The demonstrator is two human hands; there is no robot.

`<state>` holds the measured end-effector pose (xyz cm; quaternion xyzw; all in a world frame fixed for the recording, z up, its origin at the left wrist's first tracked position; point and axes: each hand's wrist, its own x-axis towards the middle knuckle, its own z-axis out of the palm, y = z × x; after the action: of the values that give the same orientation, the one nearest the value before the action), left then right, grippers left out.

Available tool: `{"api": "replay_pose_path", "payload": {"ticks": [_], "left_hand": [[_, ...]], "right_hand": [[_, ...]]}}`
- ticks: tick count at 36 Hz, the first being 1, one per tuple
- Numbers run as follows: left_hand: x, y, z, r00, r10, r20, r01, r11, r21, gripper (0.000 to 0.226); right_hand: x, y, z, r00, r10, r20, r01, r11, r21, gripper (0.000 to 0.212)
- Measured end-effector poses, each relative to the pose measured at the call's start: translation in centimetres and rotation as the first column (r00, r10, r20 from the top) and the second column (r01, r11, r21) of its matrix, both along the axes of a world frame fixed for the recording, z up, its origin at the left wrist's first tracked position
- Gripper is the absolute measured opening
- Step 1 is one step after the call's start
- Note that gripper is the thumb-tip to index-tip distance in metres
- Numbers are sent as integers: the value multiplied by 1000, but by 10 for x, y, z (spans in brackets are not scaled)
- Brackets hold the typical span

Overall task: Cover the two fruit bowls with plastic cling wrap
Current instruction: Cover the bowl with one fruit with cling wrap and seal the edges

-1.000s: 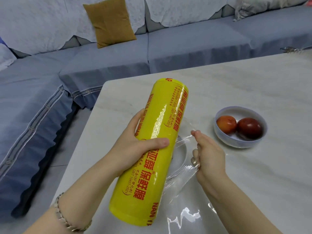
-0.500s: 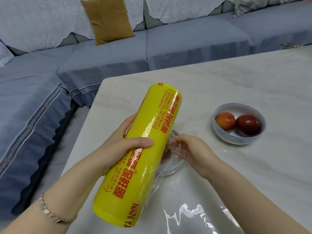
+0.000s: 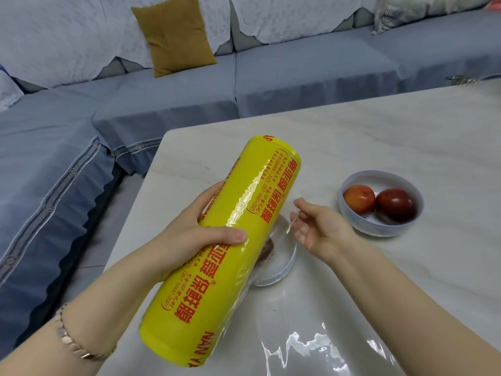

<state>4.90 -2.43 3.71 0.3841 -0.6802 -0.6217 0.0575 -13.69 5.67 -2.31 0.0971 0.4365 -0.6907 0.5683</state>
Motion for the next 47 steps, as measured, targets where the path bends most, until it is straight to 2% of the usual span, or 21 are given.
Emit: {"api": "replay_pose_path", "payload": {"ticks": [3,5,7,10,12,15,18,19,22,24,29,34,37,41,47], "left_hand": [[-2,4,0,995,96,-13,-97,994,-53,90],[-4,6,1,987,163,-13,-164,983,-81,88],[-5,6,3,979,203,-8,-202,975,-93,85],[-6,7,8,975,221,-1,-220,970,-102,84],[-8,8,12,974,225,-7,-225,969,-102,84],[-10,9,20,974,228,-4,-227,966,-122,88],[-11,10,25,971,238,14,-234,963,-136,86],[-11,10,26,970,240,18,-236,962,-139,85],[-12,13,27,969,247,24,-240,957,-163,89],[-13,15,24,966,259,30,-247,946,-209,98],[-21,25,13,959,266,101,-220,917,-334,109],[-33,28,4,928,276,248,-127,865,-486,106],[-42,33,3,890,292,350,-35,810,-586,105],[-55,33,1,808,347,476,114,701,-704,104],[-61,24,-8,721,391,572,225,648,-727,105]], "right_hand": [[-2,5,-2,975,-201,-90,200,980,-23,16],[0,7,-1,952,-248,-181,233,967,-100,15],[5,9,1,950,-236,-204,201,963,-180,15],[14,9,2,992,-111,-58,95,969,-230,17],[19,9,0,998,58,12,-54,969,-240,30],[26,13,-3,966,254,-51,-258,934,-248,35],[33,16,-5,941,273,-200,-319,913,-254,13],[34,17,-5,941,252,-225,-307,915,-260,9],[35,20,0,955,130,-268,-210,932,-296,16],[35,22,4,932,36,-361,-141,953,-267,17],[38,26,1,751,-151,-643,84,987,-134,16],[32,32,-14,636,-256,-728,285,955,-87,21],[26,35,-20,598,-262,-757,361,932,-38,22],[21,32,-33,604,-191,-774,365,929,56,18],[24,26,-57,645,-94,-759,311,939,148,9]]}}
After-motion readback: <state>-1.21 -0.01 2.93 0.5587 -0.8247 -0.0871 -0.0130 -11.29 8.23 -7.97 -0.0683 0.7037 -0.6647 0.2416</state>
